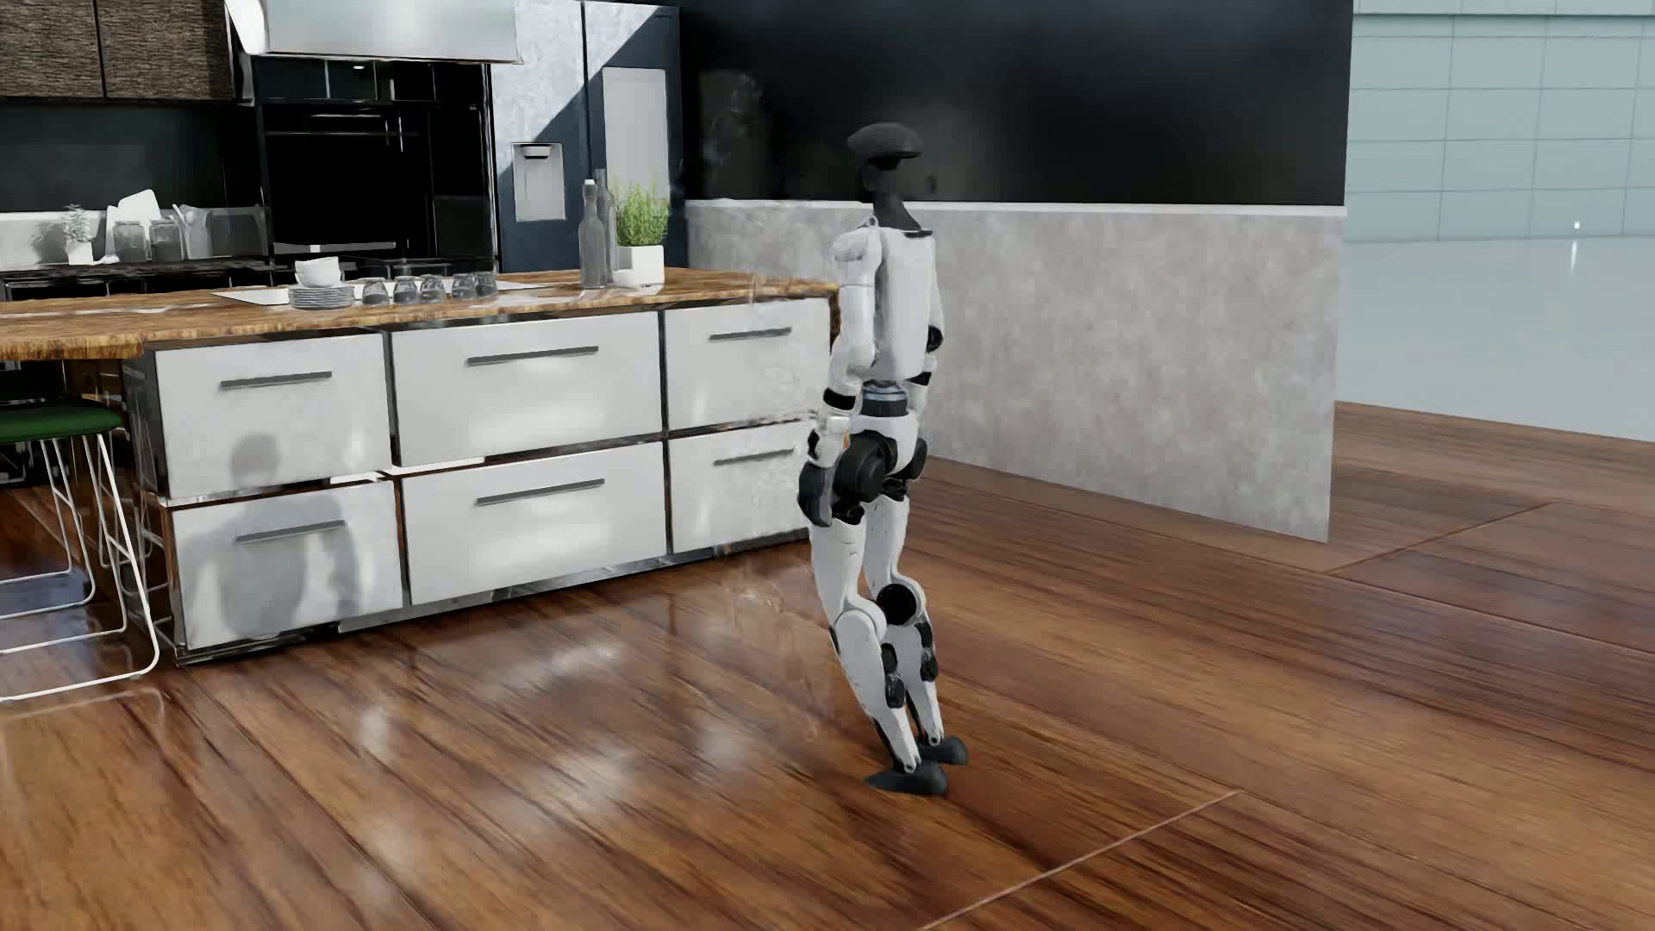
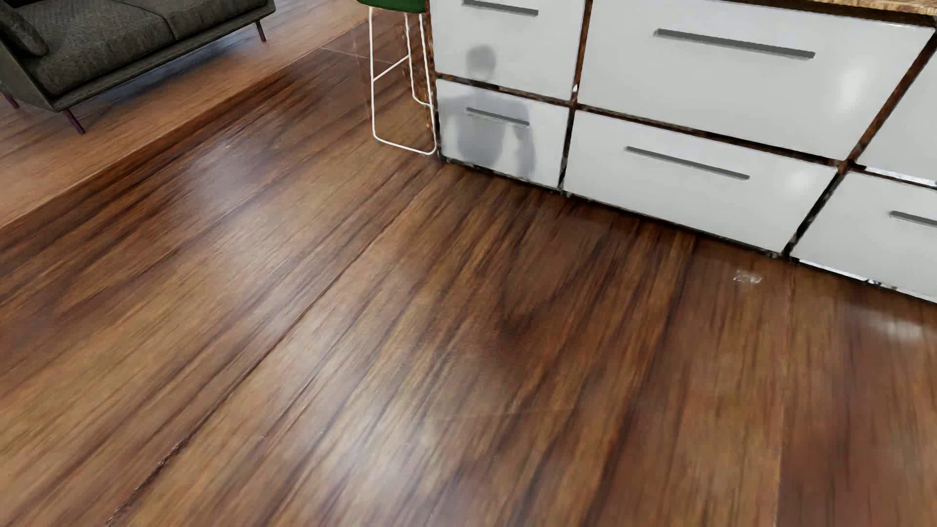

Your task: Raise arm

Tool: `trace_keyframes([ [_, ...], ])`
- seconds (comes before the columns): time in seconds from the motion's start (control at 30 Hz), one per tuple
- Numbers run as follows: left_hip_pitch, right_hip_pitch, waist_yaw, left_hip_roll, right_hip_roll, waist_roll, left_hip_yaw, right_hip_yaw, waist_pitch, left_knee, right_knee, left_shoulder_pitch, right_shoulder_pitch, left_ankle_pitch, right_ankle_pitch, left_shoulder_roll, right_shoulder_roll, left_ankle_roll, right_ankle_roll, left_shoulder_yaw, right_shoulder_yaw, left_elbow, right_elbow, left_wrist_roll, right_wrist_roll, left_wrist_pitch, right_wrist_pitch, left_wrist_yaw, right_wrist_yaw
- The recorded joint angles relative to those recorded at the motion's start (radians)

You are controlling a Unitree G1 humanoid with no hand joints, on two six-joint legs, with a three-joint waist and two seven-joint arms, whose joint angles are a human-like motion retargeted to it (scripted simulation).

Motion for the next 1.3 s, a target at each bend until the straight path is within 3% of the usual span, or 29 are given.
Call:
trace_keyframes([
  [0.07, 0.0, 0.002, -0.002, 0.0, 0.001, 0.004, 0.0, 0.0, 0.0, 0.003, -0.001, 0.017, 0.002, -0.001, 0.001, 0.008, -0.004, 0.0, 0.0, 0.046, -0.006, -0.059, -0.005, 0.0, 0.0, 0.0, 0.0, 0.0, 0.0],
  [0.1, 0.002, 0.004, 0.004, 0.0, 0.0, 0.005, 0.0, 0.0, -0.001, 0.003, -0.001, 0.056, 0.015, -0.004, 0.004, 0.018, -0.009, 0.0, 0.0, 0.158, -0.022, -0.209, -0.021, 0.0, 0.0, 0.0, 0.0, 0.0, 0.0],
  [0.17, 0.003, 0.006, 0.039, -0.001, -0.005, 0.006, 0.0, 0.0, -0.007, -0.003, -0.003, 0.074, 0.044, 0.009, 0.041, 0.106, -0.013, 0.0, 0.0, 0.391, -0.034, -0.777, -0.024, 0.0, 0.0, 0.0, 0.0, 0.0, 0.0],
  [0.2, 0.001, 0.005, 0.067, -0.001, -0.009, 0.014, 0.0, 0.0, -0.015, -0.001, -0.007, -0.032, 0.067, 0.018, 0.063, 0.154, -0.022, 0.0, 0.0, 0.517, -0.049, -1.01, -0.024, 0.0, 0.0, 0.0, 0.0, 0.0, 0.0],
  [0.27, -0.002, 0.012, 0.086, -0.001, -0.013, 0.03, 0.0, 0.0, -0.016, 0.011, -0.02, -0.438, 0.067, 0.012, 0.089, 0.27, -0.043, 0.0, 0.0, 0.812, -0.014, -1.283, -0.007, 0.0, 0.0, 0.0, 0.0, 0.0, 0.0],
  [0.33, -0.001, 0.02, 0.046, 0.0, -0.012, 0.059, 0.0, 0.0, -0.006, 0.013, -0.03, -0.892, 0.028, 0.032, 0.115, 0.462, -0.089, 0.0, 0.0, 0.981, 0.056, -1.351, -0.005, 0.0, 0.0, 0.0, 0.0, 0.0, 0.0],
  [0.37, 0.0, 0.022, 0.023, 0.0, -0.011, 0.079, 0.0, 0.0, -0.001, 0.066, -0.032, -1.085, 0.01, 0.079, 0.127, 0.556, -0.114, 0.0, 0.0, 1.007, 0.066, -1.356, -0.013, 0.0, 0.0, 0.0, 0.0, 0.0, 0.0],
  [0.47, 0.003, 0.018, 0.007, 0.0, -0.009, 0.138, 0.0, 0.0, -0.003, 0.012, -0.029, -1.497, -0.011, 0.019, 0.127, 0.756, -0.166, 0.0, 0.0, 0.869, 0.032, -1.371, -0.024, 0.0, 0.0, 0.0, 0.0, 0.0, 0.0],
  [0.53, 0.005, 0.014, 0.029, -0.004, -0.013, 0.161, 0.0, 0.0, -0.014, 0.006, -0.024, -1.595, -0.004, 0.018, 0.116, 0.811, -0.176, 0.0, 0.0, 0.778, 0.009, -1.406, -0.024, 0.0, 0.0, 0.0, 0.0, 0.0, 0.0],
  [0.77, 0.012, 0.025, 0.025, -0.013, -0.019, 0.175, 0.0, 0.0, -0.02, 0.006, -0.026, -1.683, 0.024, 0.019, 0.123, 0.872, -0.187, 0.0, 0.0, 0.617, 0.023, -1.408, -0.015, 0.0, 0.0, 0.0, 0.0, 0.0, 0.0],
  [0.8, 0.01, 0.024, 0.025, -0.012, -0.018, 0.177, 0.0, 0.0, -0.02, 0.055, -0.026, -1.679, 0.026, 0.059, 0.124, 0.876, -0.189, 0.0, 0.0, 0.611, 0.02, -1.399, -0.01, 0.0, 0.0, 0.0, 0.0, 0.0, 0.0],
  [1.0, 0.004, 0.021, 0.025, -0.011, -0.019, 0.168, 0.0, 0.0, -0.018, 0.056, -0.029, -1.64, 0.031, 0.073, 0.135, 0.901, -0.19, 0.0, 0.0, 0.548, 0.033, -1.421, -0.017, 0.0, 0.0, 0.0, 0.0, 0.0, 0.0],
  [1.3, 0.008, 0.027, 0.029, -0.008, -0.015, 0.163, 0.0, 0.0, -0.015, 0.055, -0.029, -1.661, 0.014, 0.056, 0.14, 0.883, -0.187, 0.0, 0.0, 0.57, 0.038, -1.43, -0.033, 0.0, 0.0, 0.0, 0.0, 0.0, 0.0],
])
